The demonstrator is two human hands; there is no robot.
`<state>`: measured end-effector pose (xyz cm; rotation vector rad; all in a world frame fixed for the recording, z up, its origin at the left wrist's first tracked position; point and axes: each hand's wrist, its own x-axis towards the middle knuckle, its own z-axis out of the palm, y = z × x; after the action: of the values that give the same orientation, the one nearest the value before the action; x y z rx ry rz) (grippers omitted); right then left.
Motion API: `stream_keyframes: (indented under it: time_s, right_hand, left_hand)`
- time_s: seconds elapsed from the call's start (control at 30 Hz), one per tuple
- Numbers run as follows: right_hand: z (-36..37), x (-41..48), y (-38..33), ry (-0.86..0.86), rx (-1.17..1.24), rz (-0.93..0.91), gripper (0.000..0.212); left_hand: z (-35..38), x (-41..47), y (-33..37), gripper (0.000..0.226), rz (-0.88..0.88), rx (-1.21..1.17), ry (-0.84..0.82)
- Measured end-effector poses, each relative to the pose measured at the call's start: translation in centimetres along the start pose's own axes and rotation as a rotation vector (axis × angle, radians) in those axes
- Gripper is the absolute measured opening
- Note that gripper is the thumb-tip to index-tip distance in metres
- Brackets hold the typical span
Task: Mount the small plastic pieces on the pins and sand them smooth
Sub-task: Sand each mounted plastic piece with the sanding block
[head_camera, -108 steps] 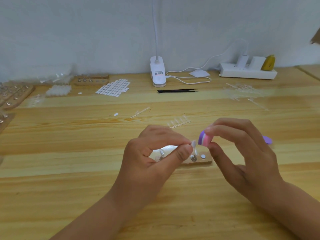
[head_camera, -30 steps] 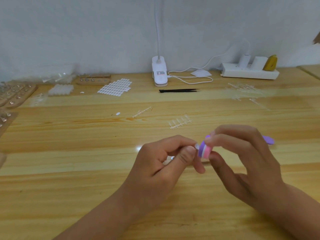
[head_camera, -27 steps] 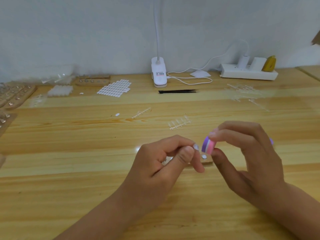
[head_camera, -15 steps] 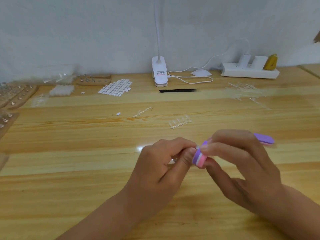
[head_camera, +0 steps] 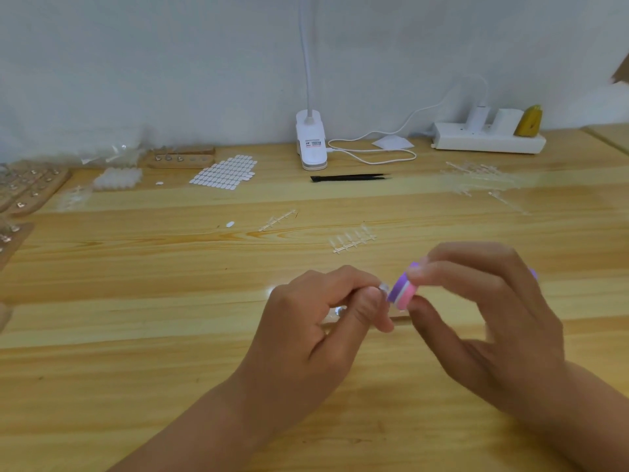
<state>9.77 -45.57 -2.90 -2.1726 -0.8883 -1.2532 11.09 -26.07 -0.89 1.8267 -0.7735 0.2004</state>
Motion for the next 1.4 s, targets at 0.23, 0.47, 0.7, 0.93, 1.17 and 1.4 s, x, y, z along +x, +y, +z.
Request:
stream_keyframes:
  time_s: [0.23, 0.47, 0.7, 0.93, 1.17, 1.4]
  right_hand:
    - [0.0, -0.1, 1.1, -0.027, -0.026, 0.063, 0.033]
    - [-0.4, 0.3, -0.9, 0.027, 0.053, 0.038, 0.037]
    - [-0.4, 0.2, 0.3, -0.036, 0.001, 0.019, 0.03]
    - [0.1, -0.4, -0.1, -0.073, 0.039, -0.025, 0.026]
    - [0.2, -0.3, -0.6, -0.067, 0.069, -0.023, 0.026]
    - [0.3, -0.4, 0.0, -0.07, 0.092, 0.022, 0.026]
  left_hand:
    - [-0.5, 0.2, -0.2, 0.022, -0.013, -0.078, 0.006]
    - [-0.8, 0.5, 0.0, 0.026, -0.117, -0.397, -0.026]
    - [-0.9, 0.5, 0.1, 0.028, -0.244, -0.596, -0.25]
    - [-0.7, 0.4, -0.2, 0.029, -0.281, -0.524, -0.248]
    - [-0.6, -0.1, -0.4, 0.027, -0.21, -0.346, -0.202]
    - [-0.6, -0.1, -0.6, 0.028, -0.177, -0.308, -0.164]
